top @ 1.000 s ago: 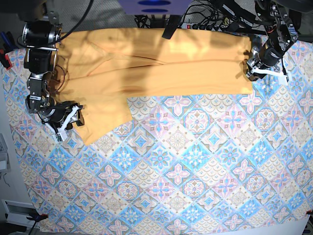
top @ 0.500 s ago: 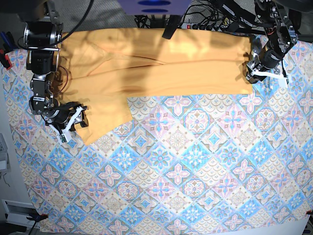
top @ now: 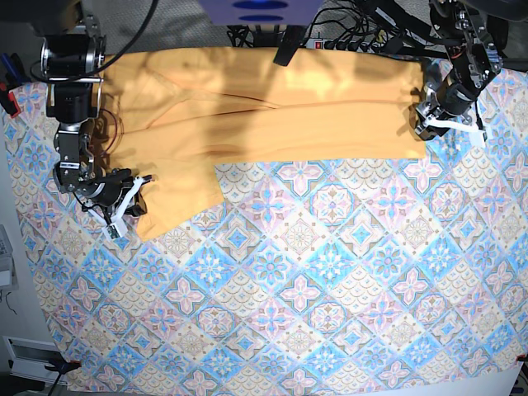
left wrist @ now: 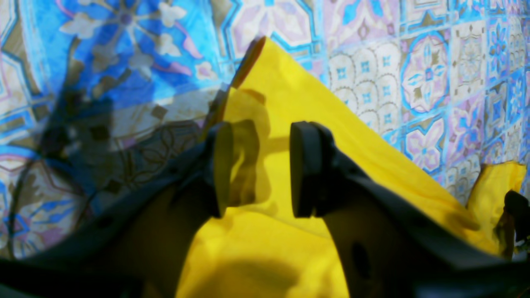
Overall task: Fold the T-shirt properly
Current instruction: 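Move the right gripper to the folded shirt's sleeve corner and grasp it, then fold the sleeve corner inward toward the left gripper with the right gripper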
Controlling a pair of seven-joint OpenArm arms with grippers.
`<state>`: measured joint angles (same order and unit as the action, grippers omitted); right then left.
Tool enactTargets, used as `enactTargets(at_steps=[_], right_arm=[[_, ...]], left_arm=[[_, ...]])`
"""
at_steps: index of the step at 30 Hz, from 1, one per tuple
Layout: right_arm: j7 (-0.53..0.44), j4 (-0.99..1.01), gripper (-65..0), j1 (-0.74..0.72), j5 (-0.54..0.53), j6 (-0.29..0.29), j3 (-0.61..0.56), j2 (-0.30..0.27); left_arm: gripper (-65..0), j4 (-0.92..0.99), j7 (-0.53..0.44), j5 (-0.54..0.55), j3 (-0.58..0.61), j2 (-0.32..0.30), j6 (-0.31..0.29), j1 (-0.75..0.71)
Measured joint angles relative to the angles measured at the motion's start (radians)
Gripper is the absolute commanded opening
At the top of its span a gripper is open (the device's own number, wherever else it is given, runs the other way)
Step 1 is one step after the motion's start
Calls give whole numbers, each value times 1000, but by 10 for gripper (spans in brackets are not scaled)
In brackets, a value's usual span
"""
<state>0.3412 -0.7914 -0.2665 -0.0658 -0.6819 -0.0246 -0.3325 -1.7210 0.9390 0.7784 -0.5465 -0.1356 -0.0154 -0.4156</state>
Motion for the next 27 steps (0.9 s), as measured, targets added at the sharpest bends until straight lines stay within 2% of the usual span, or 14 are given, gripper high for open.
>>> enactTargets(at_steps=[4, 9, 17, 27], right_arm=[[32, -124, -647, 88, 17, -14, 78, 11], [158, -332, -647, 206, 29, -13, 130, 8], [225, -603, -647, 372, 18, -14, 158, 6], [241, -754, -647, 516, 15, -17, 190, 10]], left_arm=[[-423, 0, 0, -1, 0, 0, 0, -1], [-423, 0, 0, 0, -1, 1, 0, -4], [-423, 0, 0, -7, -1, 1, 0, 0], [-423, 0, 0, -10, 0, 0, 0, 0]])
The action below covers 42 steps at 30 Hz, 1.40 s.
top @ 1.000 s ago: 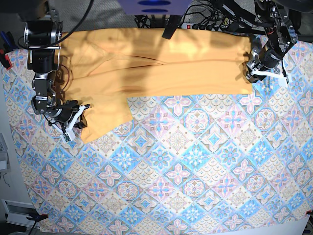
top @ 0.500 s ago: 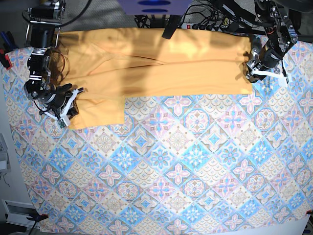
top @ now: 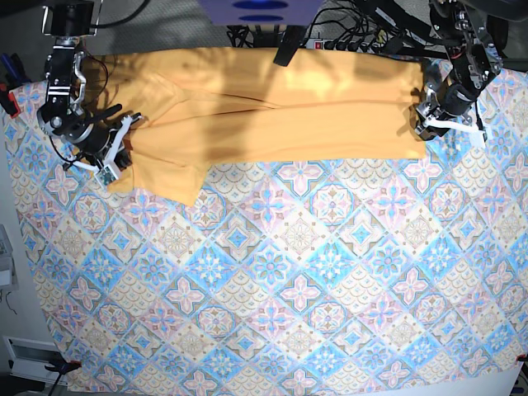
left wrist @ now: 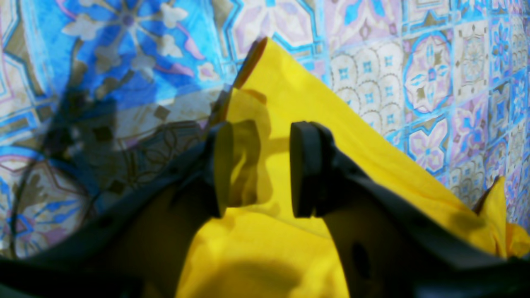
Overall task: Fold the T-shirt properly
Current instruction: 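Fold the sleeve corner inward toward the left gripper with the right gripper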
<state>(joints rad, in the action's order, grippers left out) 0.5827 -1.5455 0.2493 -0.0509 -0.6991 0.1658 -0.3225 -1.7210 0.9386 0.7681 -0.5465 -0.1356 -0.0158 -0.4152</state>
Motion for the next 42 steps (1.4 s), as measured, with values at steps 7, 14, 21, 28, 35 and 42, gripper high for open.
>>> enactTargets(at_steps=[7, 14, 21, 28, 35, 42], right_arm=[[-3, -93, -647, 76, -1, 0, 5, 0], [2, -188, -647, 172, 0, 0, 6, -3], [7, -212, -647, 225, 2, -4, 103, -3], [-3, -213, -647, 249, -85, -4, 175, -8], [5, -208, -642, 249, -85, -4, 174, -4], [10, -177, -498, 236, -84, -4, 174, 0]], left_arm=[[-423, 0, 0, 0, 0, 0, 0, 0], [-423, 0, 0, 0, 0, 0, 0, 0], [-423, 0, 0, 0, 0, 0, 0, 0], [-423, 0, 0, -1, 1, 0, 0, 0], [-423, 0, 0, -1, 2, 0, 0, 0], [-410, 0, 0, 0, 2, 0, 0, 0]])
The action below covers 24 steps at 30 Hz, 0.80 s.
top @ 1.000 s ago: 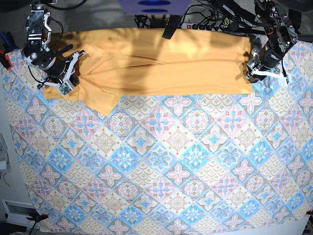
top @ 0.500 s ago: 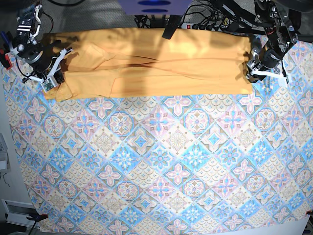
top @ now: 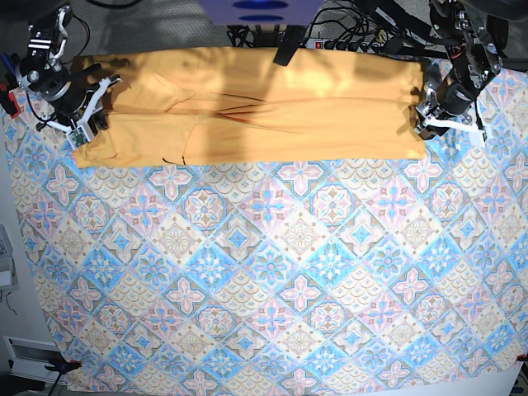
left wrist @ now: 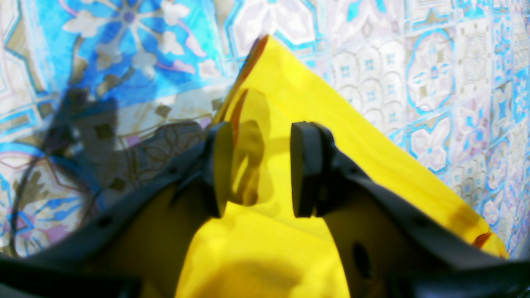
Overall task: Fold the T-shirt properly
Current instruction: 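Fold the sleeve corner inward toward the left gripper with the right gripper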
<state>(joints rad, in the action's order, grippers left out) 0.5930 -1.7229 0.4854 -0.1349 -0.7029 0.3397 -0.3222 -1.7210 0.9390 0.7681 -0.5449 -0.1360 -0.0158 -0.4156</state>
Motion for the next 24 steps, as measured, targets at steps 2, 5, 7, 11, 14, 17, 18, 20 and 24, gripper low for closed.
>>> enactTargets(at_steps=[2, 5, 7, 11, 14, 17, 18, 20, 24], right_arm=[[-8, -2, -449, -11, -1, 0, 2, 10], [-21, -13, -411, -16, 0, 7, 16, 49], [-10, -25, -409, -13, 0, 2, 19, 74], [-14, -72, -415, -35, -1, 4, -28, 87], [-23, -88, -415, -44, -4, 3, -79, 88], [-10, -90, -414, -31, 0, 0, -113, 90], [-5, -90, -414, -31, 3, 1, -122, 89], [-14, -91, -414, -34, 2, 4, -138, 89], [-19, -93, -414, -36, -1, 3, -175, 89]], left_arm=[[-375, 0, 0, -1, 0, 0, 1, 0], [-349, 0, 0, 0, 0, 0, 0, -2], [-347, 0, 0, 0, 0, 0, 0, -3], [-345, 0, 15, 3, -1, -6, 0, -12], [-344, 0, 79, 6, -8, -8, 0, -24], [-343, 0, 106, 14, -35, -19, -6, -46], [-343, 0, 104, 7, -37, -26, -4, -53], [-343, 0, 105, 4, -42, -30, -4, -64], [-343, 0, 111, 3, -66, -32, -6, -52]])
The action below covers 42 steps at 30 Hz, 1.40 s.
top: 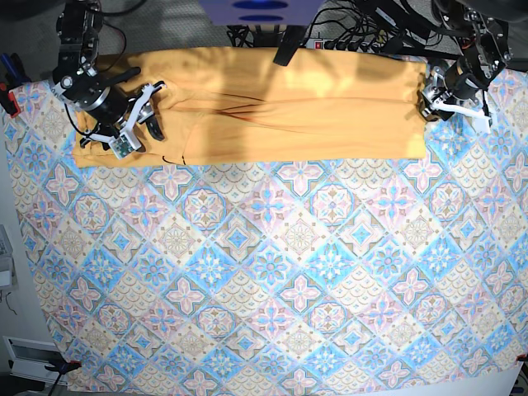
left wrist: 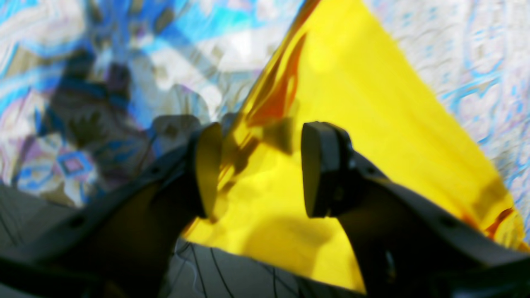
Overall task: Fold the T-shirt properly
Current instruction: 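Fold the sleeve corner inward toward the left gripper with the right gripper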
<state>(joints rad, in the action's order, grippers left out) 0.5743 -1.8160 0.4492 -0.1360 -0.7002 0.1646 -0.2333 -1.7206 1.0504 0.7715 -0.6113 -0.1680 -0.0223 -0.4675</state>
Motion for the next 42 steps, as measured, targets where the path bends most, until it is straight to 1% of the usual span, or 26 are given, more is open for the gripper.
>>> enactTargets(at_steps=[2, 4, 5, 6, 9, 10, 12, 14, 25, 33, 40, 42], right_arm=[[8, 0, -414, 2, 1, 1, -11, 0], [6, 0, -414, 1, 0, 4, -24, 0], [3, 0, -414, -2, 0, 4, -26, 2], [3, 0, -414, -7, 0, -3, -29, 3], [3, 0, -414, -12, 2, 5, -26, -2], [4, 0, -414, -12, 1, 8, -26, -3], [4, 0, -414, -12, 0, 4, -26, -2], [3, 0, -414, -11, 0, 4, -25, 1], [3, 0, -414, -12, 0, 4, -21, 1], [3, 1, -414, -12, 0, 4, -21, 1], [3, 1, -414, -12, 0, 4, -22, 1], [3, 1, -414, -12, 0, 4, -22, 1]], left_arm=[[-343, 0, -5, 0, -5, -14, -1, 6], [-343, 0, 3, -13, 6, -16, 5, 25], [-343, 0, 25, -10, 24, -29, 4, 33], [-343, 1, 81, -7, 52, -51, -1, 42], [-344, 3, 94, -12, 131, -107, 1, 84], [-344, 17, 94, -3, 149, -126, -2, 90], [-344, 55, 97, 16, 163, -146, -9, 103], [-344, 93, 101, -9, 163, -150, 3, 114], [-343, 129, 108, -8, 163, -151, -2, 116], [-343, 210, 101, -8, 163, -151, -2, 121], [-343, 268, 106, 0, 162, -161, -5, 158], [-343, 268, 102, -2, 189, -164, -5, 160]])
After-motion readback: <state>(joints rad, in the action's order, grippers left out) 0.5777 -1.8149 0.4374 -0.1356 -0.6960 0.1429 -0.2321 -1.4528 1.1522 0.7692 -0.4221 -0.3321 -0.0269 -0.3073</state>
